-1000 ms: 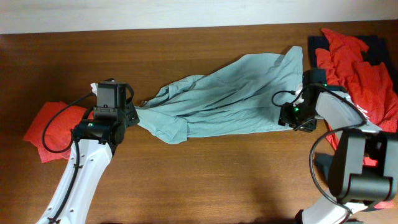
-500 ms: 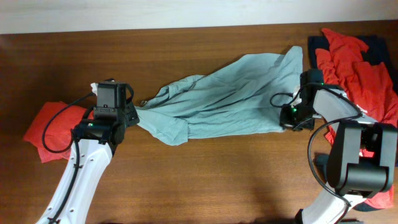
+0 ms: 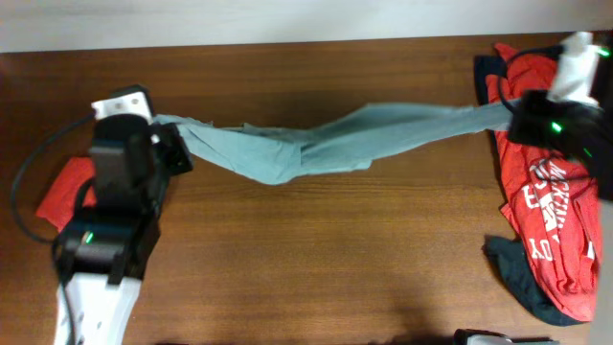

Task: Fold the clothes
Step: 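Lift the shirt with both grippers and stretch it apart in the air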

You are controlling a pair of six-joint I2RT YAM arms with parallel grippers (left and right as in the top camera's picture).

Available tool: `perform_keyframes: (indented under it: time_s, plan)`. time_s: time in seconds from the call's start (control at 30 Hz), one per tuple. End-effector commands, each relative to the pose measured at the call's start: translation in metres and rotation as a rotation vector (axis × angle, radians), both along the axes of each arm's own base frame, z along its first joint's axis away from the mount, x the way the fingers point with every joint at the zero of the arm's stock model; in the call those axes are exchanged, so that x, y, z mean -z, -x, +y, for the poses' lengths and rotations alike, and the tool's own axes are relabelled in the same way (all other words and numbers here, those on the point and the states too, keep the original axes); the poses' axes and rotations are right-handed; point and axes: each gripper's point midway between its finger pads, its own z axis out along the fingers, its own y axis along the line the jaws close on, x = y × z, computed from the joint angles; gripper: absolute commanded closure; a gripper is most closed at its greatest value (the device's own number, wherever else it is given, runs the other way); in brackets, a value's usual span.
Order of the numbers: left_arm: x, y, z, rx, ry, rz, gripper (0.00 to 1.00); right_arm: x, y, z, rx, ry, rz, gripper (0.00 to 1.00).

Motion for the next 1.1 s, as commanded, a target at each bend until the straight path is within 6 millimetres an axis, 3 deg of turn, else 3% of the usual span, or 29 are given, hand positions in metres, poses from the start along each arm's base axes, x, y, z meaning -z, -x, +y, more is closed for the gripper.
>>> perform_keyframes:
  time_s: [0.0,0.03,0.1,0.3,0.43,0.53,0.63,0.73,0.9,0.93,1.0,1.07]
  plan:
    - [-0.059,0.028,0.021,-0.063,-0.037,-0.155,0.99,-0.026,0.019,-0.023,0.109,0.106,-0.054,0.96]
    - [-0.079,0.043,0.032,-0.1,-0.037,-0.216,0.99,-0.042,0.032,-0.031,0.16,0.123,-0.102,0.96]
    - [-0.099,0.06,0.041,-0.131,-0.035,-0.279,0.99,-0.055,0.045,-0.041,0.232,0.116,-0.147,0.96]
    - [-0.142,0.101,0.049,-0.159,-0.021,-0.425,0.99,-0.076,0.073,-0.055,0.314,0.12,-0.219,0.96]
    - [-0.16,0.116,0.046,-0.138,-0.007,-0.485,0.99,-0.08,0.078,-0.054,0.313,0.122,-0.241,0.96]
    - [-0.16,0.111,0.037,-0.091,0.01,-0.482,0.99,-0.075,0.068,-0.053,0.297,0.108,-0.218,0.96]
    - [-0.147,0.089,0.036,-0.087,0.01,-0.424,0.99,-0.054,0.039,-0.05,0.231,0.077,-0.141,0.96]
    - [-0.117,0.048,0.035,-0.083,0.005,-0.309,0.99,-0.02,0.0,-0.049,0.176,0.025,-0.028,0.96]
    - [-0.056,-0.051,0.026,-0.025,-0.024,-0.16,1.0,0.043,-0.071,-0.052,0.085,-0.042,0.115,0.96]
    - [-0.04,-0.08,0.019,0.021,-0.036,-0.149,0.99,0.059,-0.092,-0.052,0.065,-0.065,0.129,0.96]
    - [-0.018,-0.117,0.011,0.065,-0.027,-0.131,1.0,0.076,-0.119,-0.05,0.03,-0.106,0.125,0.96]
    - [-0.012,-0.141,0.01,0.072,-0.034,-0.116,1.0,0.074,-0.136,-0.044,-0.011,-0.143,0.076,0.96]
